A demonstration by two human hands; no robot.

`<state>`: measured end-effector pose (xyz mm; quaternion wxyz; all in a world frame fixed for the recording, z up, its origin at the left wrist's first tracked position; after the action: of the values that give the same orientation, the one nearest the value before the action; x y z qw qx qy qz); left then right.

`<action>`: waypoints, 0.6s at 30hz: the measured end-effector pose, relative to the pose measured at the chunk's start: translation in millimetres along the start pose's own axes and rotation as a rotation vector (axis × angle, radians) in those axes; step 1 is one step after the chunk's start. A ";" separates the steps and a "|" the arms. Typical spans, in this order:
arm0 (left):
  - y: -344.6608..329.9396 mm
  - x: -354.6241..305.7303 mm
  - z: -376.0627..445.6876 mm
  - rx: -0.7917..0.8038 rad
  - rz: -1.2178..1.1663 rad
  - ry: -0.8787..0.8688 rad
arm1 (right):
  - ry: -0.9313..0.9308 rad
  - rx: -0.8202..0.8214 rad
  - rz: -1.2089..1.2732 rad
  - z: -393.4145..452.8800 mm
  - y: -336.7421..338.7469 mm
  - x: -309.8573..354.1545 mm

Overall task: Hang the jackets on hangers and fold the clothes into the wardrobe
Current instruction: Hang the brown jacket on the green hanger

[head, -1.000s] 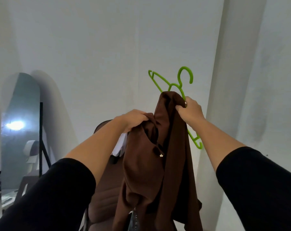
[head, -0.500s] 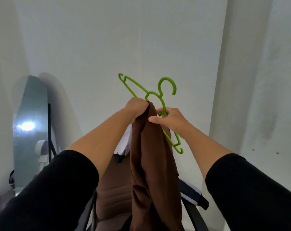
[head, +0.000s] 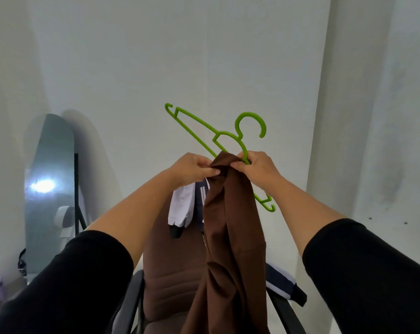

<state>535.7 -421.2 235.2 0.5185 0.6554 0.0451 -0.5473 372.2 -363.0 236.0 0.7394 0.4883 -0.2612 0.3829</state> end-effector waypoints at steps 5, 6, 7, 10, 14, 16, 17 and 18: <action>-3.0 19.5 -11.6 0.088 -0.037 0.055 | -0.022 -0.046 -0.028 1.5 7.5 4.2; -1.9 18.4 -12.7 0.074 -0.066 0.029 | -0.035 -0.055 -0.029 1.3 9.1 3.8; 0.1 16.2 -13.1 0.042 -0.097 0.002 | -0.049 -0.060 -0.035 1.1 10.6 2.6; 12.3 5.6 -11.0 -0.137 -0.071 -0.041 | -0.087 0.002 -0.086 -1.7 11.7 -0.4; 39.7 5.3 -6.8 -0.336 0.099 0.062 | -0.115 0.057 -0.057 -5.5 15.5 0.3; 44.7 8.5 -8.0 -0.326 0.138 0.128 | -0.140 0.056 -0.022 -7.7 21.4 2.4; 46.5 10.5 -9.1 -0.325 0.152 0.160 | -0.150 0.067 0.006 -9.1 24.2 3.8; 48.2 12.4 -10.5 -0.326 0.162 0.187 | -0.159 0.087 0.032 -11.0 26.9 5.2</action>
<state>577.9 -441.9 254.7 0.6536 0.6122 0.1283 -0.4260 353.2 -345.1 249.7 0.6880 0.5447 -0.3100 0.3658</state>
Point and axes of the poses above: each hand's wrist, its own z-axis towards the middle knuckle, its own y-axis out of the back of the hand, x = y × z, the point moved 5 cm from there along z, towards the middle knuckle, and after that the axes turned 14 degrees about x, right-handed, at the moved point
